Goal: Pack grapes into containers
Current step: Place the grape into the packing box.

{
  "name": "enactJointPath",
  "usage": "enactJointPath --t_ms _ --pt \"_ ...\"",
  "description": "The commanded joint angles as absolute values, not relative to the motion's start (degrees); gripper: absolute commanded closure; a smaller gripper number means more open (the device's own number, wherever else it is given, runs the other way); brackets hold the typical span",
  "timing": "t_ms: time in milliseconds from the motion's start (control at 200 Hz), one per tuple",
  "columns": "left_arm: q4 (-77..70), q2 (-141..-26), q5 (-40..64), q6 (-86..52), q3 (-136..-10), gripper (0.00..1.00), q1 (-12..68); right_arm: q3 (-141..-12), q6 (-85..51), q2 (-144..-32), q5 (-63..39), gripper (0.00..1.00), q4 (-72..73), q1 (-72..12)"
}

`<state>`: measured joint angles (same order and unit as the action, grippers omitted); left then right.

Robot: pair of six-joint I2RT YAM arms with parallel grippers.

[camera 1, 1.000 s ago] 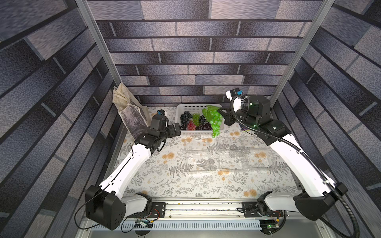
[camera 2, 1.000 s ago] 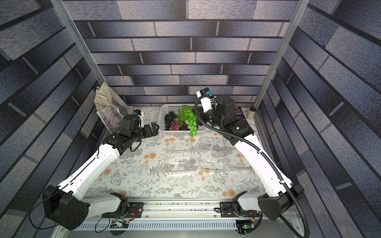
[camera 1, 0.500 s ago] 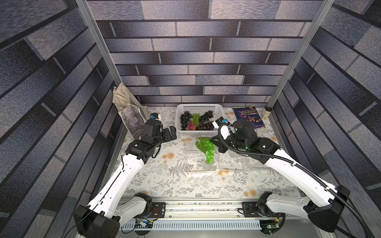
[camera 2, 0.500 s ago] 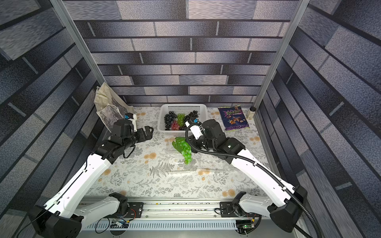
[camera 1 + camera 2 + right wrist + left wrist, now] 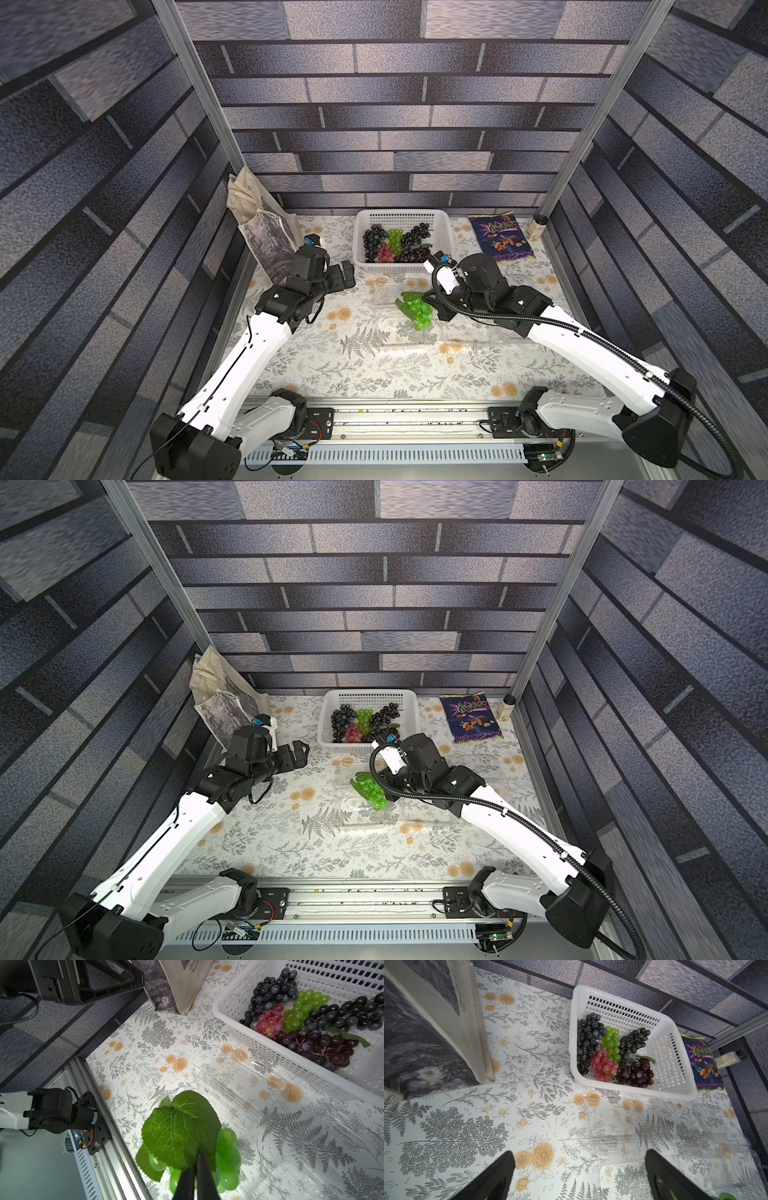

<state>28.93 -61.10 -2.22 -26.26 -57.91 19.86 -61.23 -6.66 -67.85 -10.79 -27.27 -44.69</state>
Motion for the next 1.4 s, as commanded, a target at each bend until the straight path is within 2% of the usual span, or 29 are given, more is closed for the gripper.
enactJointPath --t_ms 0,526,1107,1287,1392 --pt "29.3 -59.9 -3.4 -27.2 -56.8 0.0 20.1 -58.8 -7.5 -67.7 -9.7 1.0 -25.7 -45.4" --pt "29.1 -59.8 -3.8 -26.8 -55.7 0.0 20.1 -56.3 -7.5 -72.6 -9.7 1.0 -22.7 -46.2" --pt "28.5 -60.0 -3.6 -26.6 -55.1 0.0 20.1 -60.5 -8.7 -88.8 -8.7 1.0 -19.0 -51.6" --pt "28.3 -60.1 -3.6 -26.2 -55.1 0.0 20.0 -60.4 -9.6 -90.6 -8.2 0.9 -18.4 -52.0" --pt "28.1 -60.4 -3.2 -26.2 -55.3 0.0 20.0 -60.1 -10.0 -90.7 -7.8 0.74 -18.5 -52.0"
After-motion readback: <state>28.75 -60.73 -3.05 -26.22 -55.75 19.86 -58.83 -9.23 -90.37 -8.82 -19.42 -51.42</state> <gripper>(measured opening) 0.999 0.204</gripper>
